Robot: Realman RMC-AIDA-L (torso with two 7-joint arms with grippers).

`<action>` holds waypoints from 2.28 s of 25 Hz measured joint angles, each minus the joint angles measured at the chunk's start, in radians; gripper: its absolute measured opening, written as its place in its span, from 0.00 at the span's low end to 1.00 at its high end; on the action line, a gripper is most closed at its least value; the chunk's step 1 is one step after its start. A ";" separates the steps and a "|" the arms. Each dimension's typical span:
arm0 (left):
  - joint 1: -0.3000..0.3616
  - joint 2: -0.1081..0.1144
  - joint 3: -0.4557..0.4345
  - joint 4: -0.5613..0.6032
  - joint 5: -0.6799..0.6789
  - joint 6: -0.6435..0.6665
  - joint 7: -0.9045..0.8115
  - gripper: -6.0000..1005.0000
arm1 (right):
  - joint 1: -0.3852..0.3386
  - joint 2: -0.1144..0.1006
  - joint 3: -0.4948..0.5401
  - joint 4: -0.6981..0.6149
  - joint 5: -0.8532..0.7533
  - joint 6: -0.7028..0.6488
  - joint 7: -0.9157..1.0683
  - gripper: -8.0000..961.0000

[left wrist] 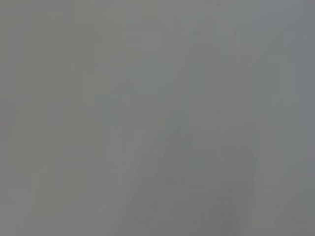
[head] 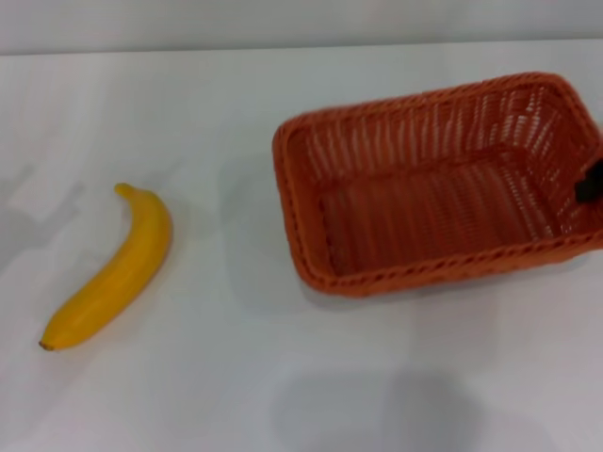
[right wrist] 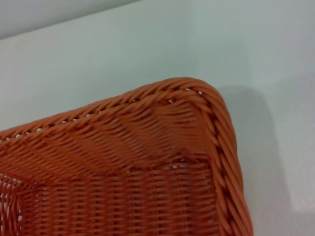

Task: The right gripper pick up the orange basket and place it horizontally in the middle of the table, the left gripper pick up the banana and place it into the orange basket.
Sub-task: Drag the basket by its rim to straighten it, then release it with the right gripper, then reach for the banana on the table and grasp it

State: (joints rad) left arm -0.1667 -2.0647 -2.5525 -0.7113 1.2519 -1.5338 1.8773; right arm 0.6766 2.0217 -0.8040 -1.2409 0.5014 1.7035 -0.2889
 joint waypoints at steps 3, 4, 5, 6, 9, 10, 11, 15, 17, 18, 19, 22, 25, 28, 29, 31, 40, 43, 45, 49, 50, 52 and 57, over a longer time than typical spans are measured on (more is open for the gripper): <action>0.002 0.000 -0.001 0.000 0.000 -0.001 0.000 0.82 | -0.006 -0.001 -0.054 0.000 0.006 -0.011 0.022 0.17; 0.004 0.000 -0.001 0.000 0.000 -0.002 0.000 0.82 | -0.006 -0.001 -0.059 0.002 0.005 -0.012 0.026 0.17; 0.005 0.000 -0.001 -0.001 0.000 -0.003 0.000 0.82 | -0.005 -0.001 -0.061 0.004 0.005 -0.012 0.030 0.17; 0.006 0.000 -0.001 0.000 0.000 -0.004 0.000 0.82 | -0.003 0.000 -0.062 0.005 0.005 -0.013 0.034 0.18; 0.009 -0.001 -0.002 -0.001 0.000 -0.007 0.000 0.82 | 0.000 0.000 -0.068 0.006 0.013 -0.018 0.043 0.18; 0.010 -0.002 -0.002 0.000 0.000 -0.007 0.000 0.82 | 0.000 0.001 -0.071 0.007 0.015 -0.019 0.045 0.18; 0.010 -0.003 -0.002 -0.001 0.000 -0.008 0.000 0.82 | 0.001 0.001 -0.073 0.011 0.017 -0.019 0.046 0.18; 0.017 -0.005 -0.002 -0.004 0.000 -0.009 -0.002 0.81 | 0.004 -0.004 -0.095 0.056 0.026 -0.011 0.040 0.19; 0.021 -0.007 -0.002 -0.011 0.000 -0.010 -0.005 0.81 | 0.005 -0.006 -0.108 0.066 0.040 -0.008 0.035 0.23; 0.022 -0.007 -0.001 -0.012 0.000 -0.010 -0.005 0.81 | 0.005 -0.006 -0.111 0.065 0.046 -0.006 0.032 0.25; 0.022 -0.007 -0.001 -0.013 0.000 -0.010 -0.005 0.81 | 0.005 -0.007 -0.114 0.062 0.052 -0.004 0.029 0.28; 0.022 -0.008 -0.001 -0.013 0.000 -0.011 -0.008 0.81 | 0.005 -0.008 -0.116 0.059 0.061 0.000 0.021 0.35; 0.022 -0.009 -0.001 -0.013 0.000 -0.012 -0.011 0.81 | 0.007 -0.012 -0.123 0.058 0.070 0.014 0.007 0.41; 0.023 -0.009 -0.001 -0.014 -0.002 -0.012 -0.016 0.81 | 0.010 -0.016 -0.129 0.047 0.074 0.021 0.002 0.54; 0.023 -0.009 -0.002 -0.017 -0.002 -0.012 -0.016 0.81 | 0.010 -0.017 -0.129 0.042 0.079 0.022 -0.001 0.58; 0.023 -0.009 -0.002 -0.020 -0.003 -0.013 -0.017 0.81 | 0.011 -0.022 -0.129 0.033 0.091 0.026 -0.007 0.66; 0.041 -0.009 -0.001 -0.051 -0.002 -0.027 -0.069 0.81 | 0.012 -0.082 -0.123 -0.042 0.141 0.028 -0.025 0.87; 0.055 -0.008 -0.001 -0.101 0.027 -0.027 -0.145 0.80 | -0.008 -0.088 -0.103 -0.137 0.177 0.028 -0.057 0.88; 0.065 -0.008 -0.002 -0.167 0.071 -0.025 -0.236 0.80 | -0.022 -0.078 -0.069 -0.201 0.192 0.028 -0.104 0.88; 0.075 -0.008 -0.004 -0.363 0.218 -0.022 -0.513 0.80 | -0.060 -0.035 0.058 -0.296 0.238 0.006 -0.264 0.88; 0.075 -0.008 -0.005 -0.418 0.266 -0.024 -0.582 0.80 | -0.071 -0.026 0.093 -0.301 0.253 -0.002 -0.313 0.88; 0.071 -0.007 -0.004 -0.539 0.374 -0.025 -0.739 0.80 | -0.095 -0.019 0.140 -0.298 0.291 -0.021 -0.400 0.88; -0.015 0.034 -0.005 -0.709 0.669 -0.065 -1.082 0.80 | -0.194 -0.022 0.193 -0.264 0.436 -0.092 -0.570 0.88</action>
State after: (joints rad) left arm -0.1816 -2.0305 -2.5572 -1.4199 1.9208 -1.5989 0.7951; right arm 0.4827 1.9996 -0.6108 -1.5049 0.9373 1.6113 -0.8593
